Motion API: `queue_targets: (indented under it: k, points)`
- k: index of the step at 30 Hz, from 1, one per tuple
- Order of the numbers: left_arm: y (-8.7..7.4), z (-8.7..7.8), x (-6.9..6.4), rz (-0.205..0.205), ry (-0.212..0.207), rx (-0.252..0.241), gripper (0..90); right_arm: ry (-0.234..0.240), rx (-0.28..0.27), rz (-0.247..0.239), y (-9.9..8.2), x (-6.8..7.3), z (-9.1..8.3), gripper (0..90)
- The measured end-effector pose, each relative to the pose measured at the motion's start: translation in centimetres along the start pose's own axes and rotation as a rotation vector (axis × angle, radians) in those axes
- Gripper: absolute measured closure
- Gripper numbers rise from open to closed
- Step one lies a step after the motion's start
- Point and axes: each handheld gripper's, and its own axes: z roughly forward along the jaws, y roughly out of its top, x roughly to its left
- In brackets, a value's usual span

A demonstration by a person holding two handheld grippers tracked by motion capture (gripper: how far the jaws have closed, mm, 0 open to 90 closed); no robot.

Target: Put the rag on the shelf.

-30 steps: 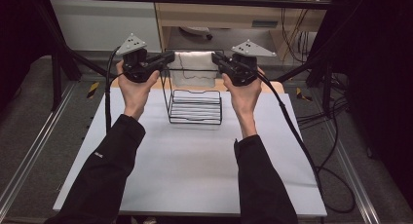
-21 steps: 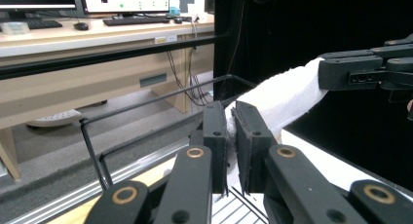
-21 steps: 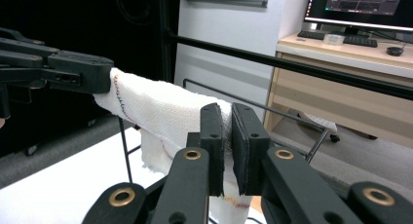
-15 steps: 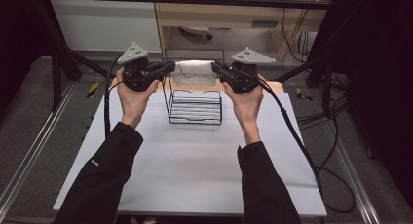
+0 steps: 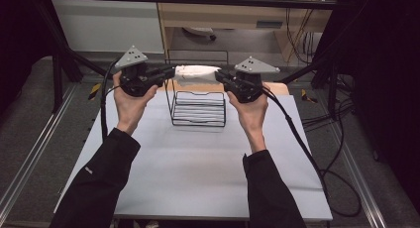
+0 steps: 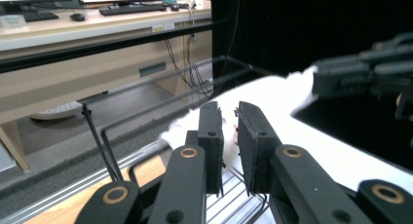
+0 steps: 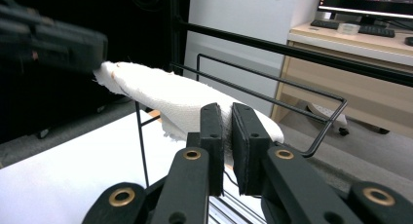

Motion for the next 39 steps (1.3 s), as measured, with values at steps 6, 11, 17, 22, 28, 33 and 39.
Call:
queue_targets:
  k: [6, 11, 17, 22, 28, 33, 39]
  points:
    - [1.3, 1.1, 0.4, -0.027, 0.004, 0.043, 88.6, 0.001, 0.007, -0.008, -0.4, 0.2, 0.1, 84.0]
    - [0.9, 2.9, 0.2, -0.040, -0.022, 0.108, 89.7, 0.006, 0.011, -0.005, -0.7, 0.2, 0.0, 83.8]
    - [-0.6, 3.7, -0.1, -0.035, -0.052, 0.155, 89.8, 0.013, 0.018, -0.008, -1.2, 0.2, 0.0, 83.5]
    - [-1.5, 3.9, -0.2, -0.024, -0.051, 0.172, 89.8, 0.015, 0.029, -0.007, -1.6, 0.2, 0.1, 82.8]
    - [-1.8, 4.1, -0.1, -0.028, -0.053, 0.174, 89.9, 0.030, 0.028, 0.004, -1.4, 0.2, -0.3, 77.7]
    - [-2.0, 4.3, -0.1, -0.020, -0.051, 0.180, 90.0, 0.036, -0.003, 0.016, -0.5, -0.1, -0.7, 73.8]
    - [-2.5, 4.5, -0.1, -0.011, -0.044, 0.190, 90.0, 0.069, 0.054, 0.024, -0.2, 0.1, 0.4, 88.2]
